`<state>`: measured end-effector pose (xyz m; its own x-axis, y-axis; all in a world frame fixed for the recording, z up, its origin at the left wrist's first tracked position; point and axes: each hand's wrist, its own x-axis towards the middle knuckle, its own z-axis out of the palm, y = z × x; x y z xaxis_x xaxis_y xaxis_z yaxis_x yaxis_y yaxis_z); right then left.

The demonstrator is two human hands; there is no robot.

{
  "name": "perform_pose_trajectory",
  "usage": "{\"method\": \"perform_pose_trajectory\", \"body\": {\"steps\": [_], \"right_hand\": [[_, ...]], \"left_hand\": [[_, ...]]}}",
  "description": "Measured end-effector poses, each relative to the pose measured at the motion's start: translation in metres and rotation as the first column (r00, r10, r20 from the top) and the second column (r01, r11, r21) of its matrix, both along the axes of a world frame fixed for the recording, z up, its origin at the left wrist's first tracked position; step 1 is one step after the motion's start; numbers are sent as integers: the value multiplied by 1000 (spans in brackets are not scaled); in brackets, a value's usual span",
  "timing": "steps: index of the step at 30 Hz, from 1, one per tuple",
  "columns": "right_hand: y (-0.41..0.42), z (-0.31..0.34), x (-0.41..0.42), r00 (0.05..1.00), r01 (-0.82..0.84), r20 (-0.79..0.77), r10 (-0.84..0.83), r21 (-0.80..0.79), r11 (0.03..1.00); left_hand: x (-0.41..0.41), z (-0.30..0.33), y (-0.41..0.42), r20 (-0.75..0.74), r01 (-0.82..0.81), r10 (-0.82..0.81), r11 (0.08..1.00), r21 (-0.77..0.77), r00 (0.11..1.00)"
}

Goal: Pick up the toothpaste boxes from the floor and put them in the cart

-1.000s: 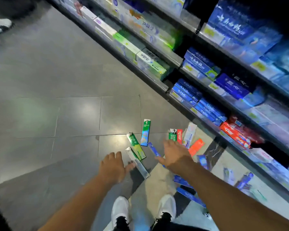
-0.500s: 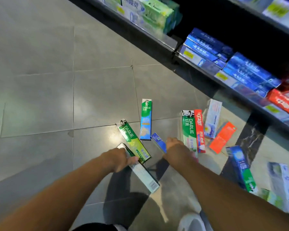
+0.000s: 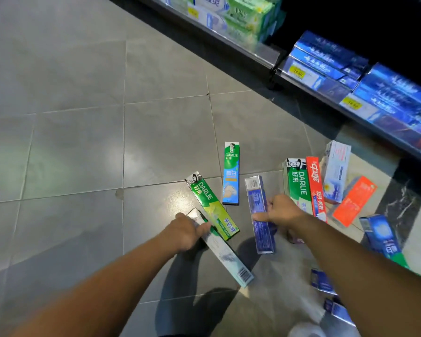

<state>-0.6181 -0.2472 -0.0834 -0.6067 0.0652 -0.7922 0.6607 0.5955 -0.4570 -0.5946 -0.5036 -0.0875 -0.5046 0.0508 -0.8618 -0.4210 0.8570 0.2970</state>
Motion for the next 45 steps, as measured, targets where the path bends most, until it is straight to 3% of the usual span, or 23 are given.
{"method": "perform_pose_trajectory", "body": {"steps": [3, 5, 7, 11, 18, 25, 30, 34, 39, 45], "right_hand": [[7, 29, -10, 989, 150, 32, -147, -218, 964], [11, 36, -11, 982, 187, 28, -186, -245, 951], [16, 41, -9, 981, 192, 19, -193, -237, 952], [25, 47, 1, 987, 160, 8, -162, -181, 970], [26, 51, 5, 996, 92, -12, -93, -96, 991], [6, 56, -9, 993, 69, -79, -84, -178, 982], [-8, 71, -23, 984, 116, -105, -146, -255, 960], [-13, 128, -31, 976, 124, -134, -174, -319, 940], [-3, 253, -35, 964, 145, -159, -215, -366, 919], [18, 452, -39, 940, 175, -201, -276, -412, 894]], "left_hand": [[8, -14, 12, 91, -344, 337, 937, 67, 937], [12, -19, 24, 188, -574, 547, 803, 157, 816], [15, -22, 37, 200, -685, 655, 707, 178, 728], [25, -28, 54, 100, -690, 683, 708, 152, 724], [40, -42, 39, 125, -722, 712, 668, 183, 691], [27, -1, -17, 158, -741, 738, 589, 322, 656], [-13, 55, -49, 196, -694, 711, 524, 493, 676], [-45, 127, -51, 146, -615, 690, 502, 608, 709], [-66, 267, -51, 102, -548, 645, 542, 637, 757], [-83, 481, -51, 34, -465, 612, 564, 682, 790]]}}
